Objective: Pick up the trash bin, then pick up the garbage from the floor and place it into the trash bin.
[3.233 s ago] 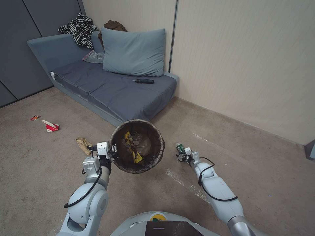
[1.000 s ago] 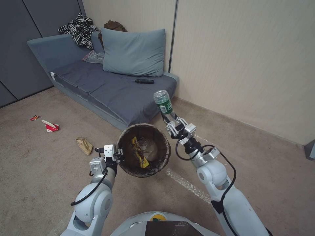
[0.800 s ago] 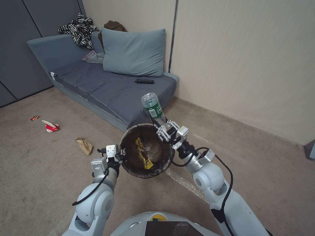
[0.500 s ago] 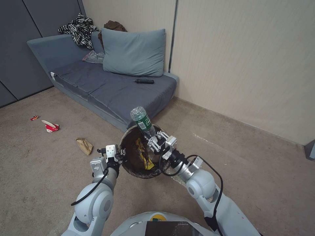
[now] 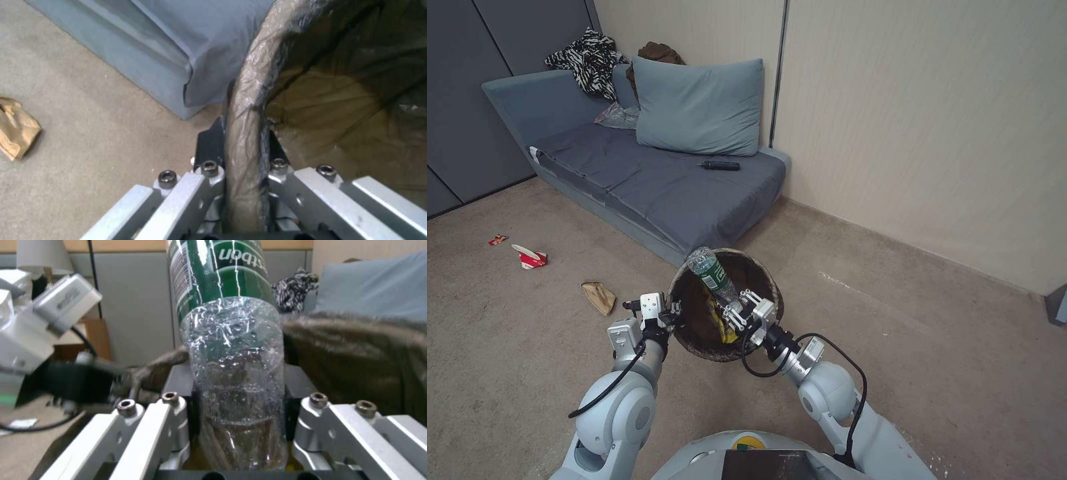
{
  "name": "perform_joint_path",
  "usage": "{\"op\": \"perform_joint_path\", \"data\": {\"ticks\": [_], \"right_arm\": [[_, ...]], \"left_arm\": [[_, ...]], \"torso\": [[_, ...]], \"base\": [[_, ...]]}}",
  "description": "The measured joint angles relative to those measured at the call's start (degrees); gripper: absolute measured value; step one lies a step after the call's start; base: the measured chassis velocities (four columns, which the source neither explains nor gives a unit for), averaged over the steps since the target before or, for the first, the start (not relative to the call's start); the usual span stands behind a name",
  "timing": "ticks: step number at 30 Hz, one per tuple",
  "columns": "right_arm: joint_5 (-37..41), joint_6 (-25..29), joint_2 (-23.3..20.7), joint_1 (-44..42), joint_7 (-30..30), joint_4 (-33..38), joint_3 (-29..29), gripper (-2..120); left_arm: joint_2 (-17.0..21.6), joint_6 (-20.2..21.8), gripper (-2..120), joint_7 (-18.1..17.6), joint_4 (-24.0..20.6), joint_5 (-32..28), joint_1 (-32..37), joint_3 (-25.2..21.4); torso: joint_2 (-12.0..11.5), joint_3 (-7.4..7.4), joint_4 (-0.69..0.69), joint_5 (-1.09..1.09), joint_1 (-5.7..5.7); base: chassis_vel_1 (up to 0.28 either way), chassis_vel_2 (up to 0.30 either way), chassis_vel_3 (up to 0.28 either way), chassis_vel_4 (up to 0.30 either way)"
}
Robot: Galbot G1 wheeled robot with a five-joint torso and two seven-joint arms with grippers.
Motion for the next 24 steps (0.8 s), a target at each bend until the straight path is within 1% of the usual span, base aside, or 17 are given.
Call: {"op": "perform_joint_path", "data": {"ticks": [2,3,4,7,8,9,10,11,12,13,14,15,16,18,19,20,24], "right_arm": [[-0.06,0.01,0.02,-0.02,0.0,-0.05,-0.04,31],[-0.33,0.06,0.09,-0.16,0.0,-0.3,-0.21,37],[-0.33,0.06,0.09,-0.16,0.0,-0.3,-0.21,37],[-2.47,0.72,0.41,-1.53,-0.18,-1.96,-1.27,58],[-2.47,0.72,0.41,-1.53,-0.18,-1.96,-1.27,58],[-3.31,1.06,0.51,-2.02,-0.34,-2.72,-1.53,62],[-4.36,1.64,0.72,-2.59,-0.68,-3.83,-1.71,69],[-4.36,1.64,0.72,-2.59,-0.68,-3.83,-1.71,69],[-4.66,1.98,0.9,-2.87,-0.8,-4.78,-1.7,75],[-4.66,1.98,0.9,-2.87,-0.8,-4.78,-1.7,75],[-4.92,2.21,1.01,-3.01,-0.86,-5.51,-1.63,82],[-5.38,2.5,1.12,-3.26,-1.01,-6.28,-1.58,85],[-5.38,2.5,1.12,-3.26,-1.01,-6.28,-1.58,85],[-6.39,2.75,1.38,-3.77,-1.76,-7.05,-1.54,96],[-6.39,2.75,1.38,-3.77,-1.76,-7.05,-1.54,96],[-6.62,2.8,1.57,-3.84,-1.9,-7.24,-1.56,99],[-6.7,2.8,1.61,-3.81,-2.02,-7.26,-1.38,100]], "left_arm": [[0.01,0.02,4,-0.02,-0.01,-0.04,0.0,0.0],[0.02,0.08,4,-0.08,-0.05,-0.12,0.0,-0.01],[0.02,0.08,4,-0.08,-0.05,-0.12,0.0,-0.01],[0.03,0.39,4,-0.36,-0.31,-0.58,-0.03,-0.01],[0.03,0.39,4,-0.36,-0.31,-0.58,-0.03,-0.01],[0.03,0.42,4,-0.4,-0.34,-0.67,-0.07,-0.01],[0.04,0.45,4,-0.43,-0.4,-0.78,-0.1,-0.06],[0.04,0.45,4,-0.43,-0.4,-0.78,-0.1,-0.06],[0.06,0.47,4,-0.47,-0.54,-0.91,-0.1,-0.13],[0.06,0.47,4,-0.47,-0.54,-0.91,-0.1,-0.13],[0.09,0.48,4,-0.51,-0.67,-1.01,-0.12,-0.21],[0.09,0.49,4,-0.53,-0.75,-1.11,-0.16,-0.36],[0.09,0.49,4,-0.53,-0.75,-1.11,-0.16,-0.36],[0.03,0.51,4,-0.54,-0.77,-1.22,-0.25,-0.56],[0.03,0.51,4,-0.54,-0.77,-1.22,-0.25,-0.56],[0.01,0.53,4,-0.54,-0.77,-1.28,-0.32,-0.57],[0.01,0.57,4,-0.54,-0.73,-1.35,-0.36,-0.61]], "torso": [[0.0,0.0,0.0,0.0,0.0],[0.0,0.0,0.0,0.0,0.0],[0.0,0.0,0.0,0.0,0.0],[0.0,0.0,0.0,0.0,0.0],[0.0,0.0,0.0,0.0,0.0],[0.0,0.0,-0.01,0.0,0.0],[0.0,0.0,0.0,0.0,0.0],[0.0,0.0,0.0,0.0,0.0],[0.0,0.0,0.0,0.0,0.0],[0.0,0.0,0.0,0.0,0.0],[0.0,0.0,0.0,0.0,0.0],[0.0,0.0,0.0,0.0,0.0],[0.0,0.0,0.0,0.0,0.0],[0.0,0.0,0.0,0.0,0.0],[0.0,0.0,0.0,0.0,0.0],[0.0,0.0,0.0,0.0,0.0],[0.0,0.0,0.0,0.0,0.0]], "base": [[0.0,0.0,0.0,0.0],[0.0,0.0,0.0,0.0],[0.0,0.0,0.0,0.0],[0.0,0.0,0.0,0.0],[0.0,0.0,0.0,0.0],[0.0,0.0,0.0,0.0],[0.0,0.0,0.0,0.0],[0.0,0.0,0.0,0.0],[0.0,0.0,0.0,0.0],[0.0,0.0,0.0,0.0],[0.0,0.0,0.0,0.0],[0.0,0.0,0.0,0.0],[0.0,0.0,0.0,0.0],[0.0,0.0,0.0,0.0],[0.0,0.0,0.0,0.0],[0.0,0.0,0.0,0.0],[0.0,0.0,0.0,0.0]]}}
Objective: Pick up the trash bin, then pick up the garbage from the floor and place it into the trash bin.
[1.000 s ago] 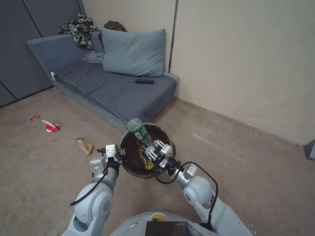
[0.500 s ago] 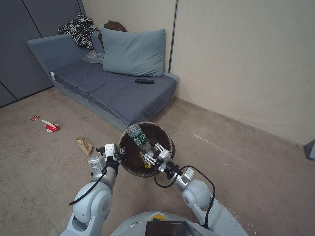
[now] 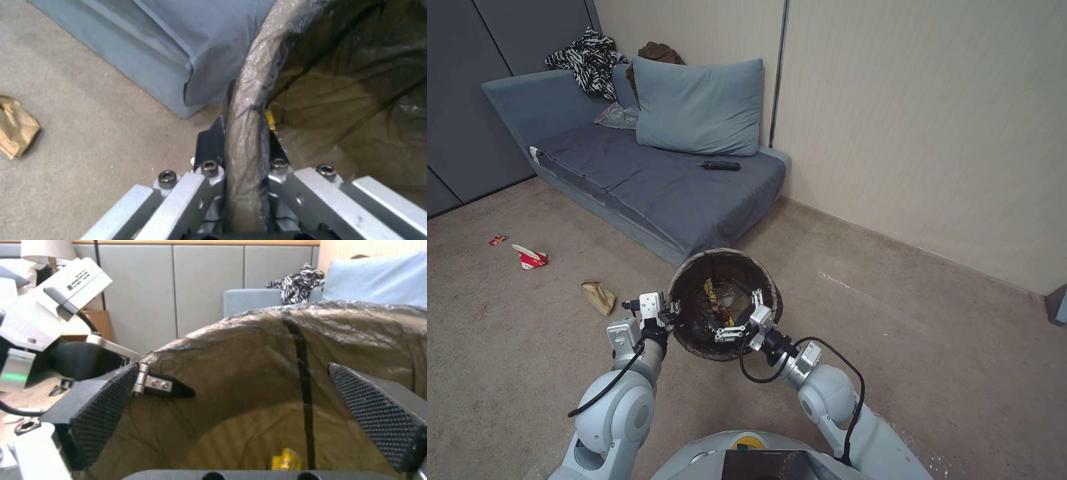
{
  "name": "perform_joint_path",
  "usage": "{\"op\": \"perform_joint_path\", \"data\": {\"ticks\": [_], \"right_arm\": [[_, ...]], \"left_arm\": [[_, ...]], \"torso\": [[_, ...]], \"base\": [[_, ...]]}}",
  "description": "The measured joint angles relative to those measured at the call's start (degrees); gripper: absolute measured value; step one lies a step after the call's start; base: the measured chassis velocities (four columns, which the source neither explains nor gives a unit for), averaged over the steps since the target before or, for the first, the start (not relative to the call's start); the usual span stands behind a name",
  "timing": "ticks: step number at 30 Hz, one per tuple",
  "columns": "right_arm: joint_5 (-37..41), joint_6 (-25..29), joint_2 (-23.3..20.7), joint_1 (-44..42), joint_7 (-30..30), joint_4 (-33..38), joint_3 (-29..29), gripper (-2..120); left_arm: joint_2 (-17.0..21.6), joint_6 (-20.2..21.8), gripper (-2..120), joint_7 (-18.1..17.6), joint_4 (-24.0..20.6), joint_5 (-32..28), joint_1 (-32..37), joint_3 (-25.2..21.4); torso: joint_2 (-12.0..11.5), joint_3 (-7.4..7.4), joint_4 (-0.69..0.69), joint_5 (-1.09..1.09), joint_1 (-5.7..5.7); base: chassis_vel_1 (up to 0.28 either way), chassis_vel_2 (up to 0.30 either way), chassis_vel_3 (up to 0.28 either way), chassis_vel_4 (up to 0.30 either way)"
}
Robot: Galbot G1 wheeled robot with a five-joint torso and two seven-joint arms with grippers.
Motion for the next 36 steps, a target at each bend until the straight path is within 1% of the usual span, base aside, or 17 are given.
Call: {"op": "perform_joint_path", "data": {"ticks": [17,21,23,24,26,27,28,36], "right_arm": [[-0.88,0.19,-0.2,-0.11,-0.65,0.74,0.22,100],[-1.09,0.32,0.29,-0.41,0.26,4.97,1.23,100],[-2.4,0.19,0.59,-0.9,3.09,10.78,2.73,100],[-2.4,0.19,0.59,-0.9,3.09,10.78,2.73,100],[-2.97,-0.92,0.62,-1.36,7.03,17.22,4.99,100],[-2.97,-0.92,0.62,-1.36,7.03,17.22,4.99,100],[-2.97,-1.22,0.57,-1.51,8.24,19.1,5.97,100],[-3.08,-1.61,0.6,-2.05,10.32,21.5,7.48,100]], "left_arm": [[-0.1,0.1,4,0.03,0.07,-0.12,0.01,-0.16],[-0.01,0.07,4,0.1,0.07,-0.11,0.03,-0.45],[0.23,-0.06,4,0.42,0.18,0.03,0.21,-0.53],[0.23,-0.06,4,0.42,0.18,0.03,0.21,-0.53],[0.43,-0.31,4,0.63,0.42,0.5,0.37,-0.7],[0.43,-0.31,4,0.63,0.42,0.5,0.37,-0.7],[0.49,-0.44,4,0.63,0.45,0.59,0.42,-0.75],[0.53,-0.67,4,0.65,0.45,0.65,0.59,-0.77]], "torso": [[0.0,0.0,0.0,0.0,0.0],[0.0,0.0,0.0,0.01,0.0],[0.0,0.0,0.0,0.0,0.0],[0.0,0.0,0.0,0.0,0.0],[0.0,0.0,0.0,0.0,0.0],[0.0,0.0,0.0,0.0,0.0],[0.0,0.0,0.0,0.0,0.0],[0.0,0.0,0.0,0.0,0.0]], "base": [[0.0,0.0,0.0,0.0],[0.0,0.0,0.0,0.0],[0.0,0.0,0.0,0.0],[0.0,0.0,0.0,0.0],[0.0,0.0,0.0,0.0],[0.0,0.0,0.0,0.0],[0.0,0.0,0.0,0.0],[0.0,0.0,0.0,0.0]]}}
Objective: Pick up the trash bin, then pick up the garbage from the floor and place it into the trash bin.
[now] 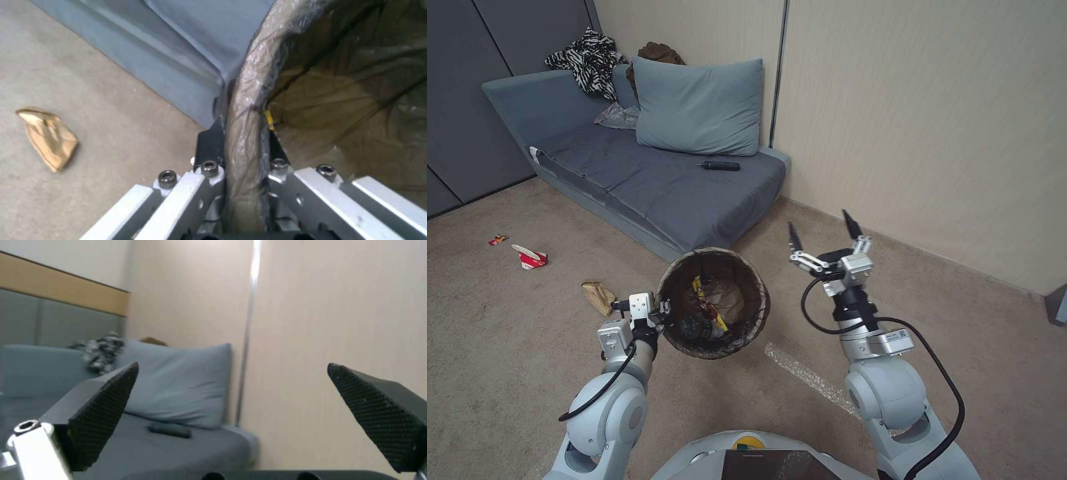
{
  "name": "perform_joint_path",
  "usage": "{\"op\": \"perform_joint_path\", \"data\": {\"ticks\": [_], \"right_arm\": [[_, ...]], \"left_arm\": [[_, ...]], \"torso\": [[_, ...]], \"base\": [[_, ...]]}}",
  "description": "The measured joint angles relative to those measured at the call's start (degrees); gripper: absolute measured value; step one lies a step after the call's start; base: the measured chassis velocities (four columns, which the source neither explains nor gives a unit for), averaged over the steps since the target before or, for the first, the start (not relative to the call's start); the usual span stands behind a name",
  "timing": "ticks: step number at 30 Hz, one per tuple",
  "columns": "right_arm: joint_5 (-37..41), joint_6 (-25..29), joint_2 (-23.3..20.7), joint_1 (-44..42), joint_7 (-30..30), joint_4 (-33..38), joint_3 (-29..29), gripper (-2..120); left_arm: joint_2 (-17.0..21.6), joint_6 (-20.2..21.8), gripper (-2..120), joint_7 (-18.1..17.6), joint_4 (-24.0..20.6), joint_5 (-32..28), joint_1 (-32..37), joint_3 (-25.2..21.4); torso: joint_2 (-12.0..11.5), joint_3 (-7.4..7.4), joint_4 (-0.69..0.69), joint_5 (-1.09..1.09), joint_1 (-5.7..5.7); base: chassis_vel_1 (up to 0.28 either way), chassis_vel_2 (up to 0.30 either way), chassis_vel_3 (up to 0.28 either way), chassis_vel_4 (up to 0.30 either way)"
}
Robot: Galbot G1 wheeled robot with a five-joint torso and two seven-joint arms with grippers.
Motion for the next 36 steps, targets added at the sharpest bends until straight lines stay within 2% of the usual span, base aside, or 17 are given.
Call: {"op": "perform_joint_path", "data": {"ticks": [6,8,9,12,14,16,19,24,36], "right_arm": [[-1.35,-0.2,0.43,-0.94,2.74,1.24,1.77,100],[-4.88,-0.77,1.31,-2.39,7.41,1.23,4.23,100],[-4.88,-0.77,1.31,-2.39,7.41,1.23,4.23,100],[-10.2,-1.05,3.87,-4.87,14.99,-0.62,8.92,100],[-11.09,0.08,5.35,-6.21,16.46,-1.54,10.71,100],[-11.04,2.86,8.83,-10.02,16.89,-3.43,14.14,100],[-11.04,4.93,10.5,-11.86,16.73,-5.66,15.17,100],[-11.08,6.54,11.79,-12.79,16.14,-8.8,15.37,100],[-10.99,7.29,12.16,-12.22,14.71,-10.01,15.01,100]], "left_arm": [[0.01,-0.29,4,0.01,0.0,0.2,0.2,-0.23],[0.03,-0.68,4,0.15,-0.01,0.67,0.36,-0.71],[0.03,-0.68,4,0.15,-0.01,0.67,0.36,-0.71],[0.13,-1.56,4,0.55,-0.03,2.12,0.49,-1.99],[0.15,-2.03,4,0.66,0.02,2.84,0.52,-2.48],[0.01,-3.0,4,0.88,0.21,4.78,0.49,-3.09],[-0.06,-3.45,4,0.97,0.4,5.67,0.5,-3.22],[-0.13,-3.9,4,1.0,0.45,6.15,0.65,-3.43],[-0.24,-4.2,4,1.03,0.32,5.52,0.54,-4.22]], "torso": [[0.0,0.0,0.0,0.0,0.0],[0.0,0.0,0.0,0.0,0.0],[0.0,0.0,0.0,0.0,0.0],[0.0,0.0,0.01,0.0,0.0],[0.0,0.0,0.01,0.0,0.0],[0.0,0.0,-0.01,0.0,0.0],[0.0,0.0,-0.01,0.0,0.0],[0.0,0.0,0.0,0.0,0.0],[-0.01,0.0,0.0,0.0,0.0]], "base": [[0.0,0.0,0.0,0.0],[0.0,0.0,0.0,0.0],[0.0,0.0,0.0,0.0],[0.0,0.0,0.0,0.0],[0.0,0.0,0.0,0.0],[0.0,0.0,0.0,0.0],[0.0,0.0,0.0,0.0],[0.0,0.0,0.0,0.0],[0.0,0.0,0.0,0.0]]}}
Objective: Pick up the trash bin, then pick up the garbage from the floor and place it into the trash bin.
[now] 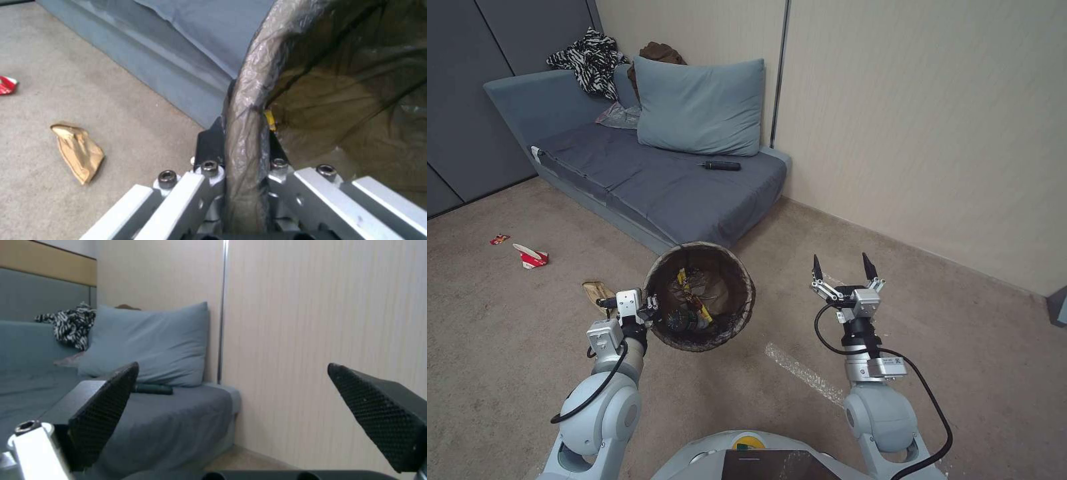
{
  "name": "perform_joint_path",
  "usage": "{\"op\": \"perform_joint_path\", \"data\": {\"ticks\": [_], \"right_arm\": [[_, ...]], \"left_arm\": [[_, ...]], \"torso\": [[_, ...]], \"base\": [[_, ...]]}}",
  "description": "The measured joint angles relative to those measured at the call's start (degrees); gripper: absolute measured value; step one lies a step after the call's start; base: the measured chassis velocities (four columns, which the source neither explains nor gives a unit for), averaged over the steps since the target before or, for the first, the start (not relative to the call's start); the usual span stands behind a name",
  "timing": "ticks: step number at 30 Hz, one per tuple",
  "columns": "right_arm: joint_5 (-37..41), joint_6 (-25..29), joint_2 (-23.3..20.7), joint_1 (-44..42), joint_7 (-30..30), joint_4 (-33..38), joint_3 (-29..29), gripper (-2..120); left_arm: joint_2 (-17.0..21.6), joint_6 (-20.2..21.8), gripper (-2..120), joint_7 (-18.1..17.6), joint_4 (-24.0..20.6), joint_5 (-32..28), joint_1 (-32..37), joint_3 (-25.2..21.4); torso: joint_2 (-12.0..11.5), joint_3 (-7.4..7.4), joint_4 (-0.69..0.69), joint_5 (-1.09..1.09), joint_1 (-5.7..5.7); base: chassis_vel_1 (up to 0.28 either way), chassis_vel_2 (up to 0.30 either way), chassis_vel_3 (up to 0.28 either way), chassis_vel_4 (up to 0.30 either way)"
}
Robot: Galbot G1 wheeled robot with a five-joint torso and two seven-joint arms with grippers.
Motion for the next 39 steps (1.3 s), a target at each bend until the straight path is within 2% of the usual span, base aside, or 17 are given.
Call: {"op": "perform_joint_path", "data": {"ticks": [17,39], "right_arm": [[1.34,0.16,-0.12,1.4,-0.53,-1.22,0.07,97],[2.07,-1.04,-0.81,2.49,-0.69,-0.64,0.49,100]], "left_arm": [[-0.3,-0.02,4,0.03,0.11,0.06,-0.08,0.3],[-0.13,-0.13,4,0.38,0.1,0.31,0.03,0.4]], "torso": [[0.0,0.0,0.0,0.0,0.0],[0.0,0.0,-0.01,0.0,0.0]], "base": [[0.043,0.052,0.051,0.046],[0.108,0.1,0.094,0.102]]}}
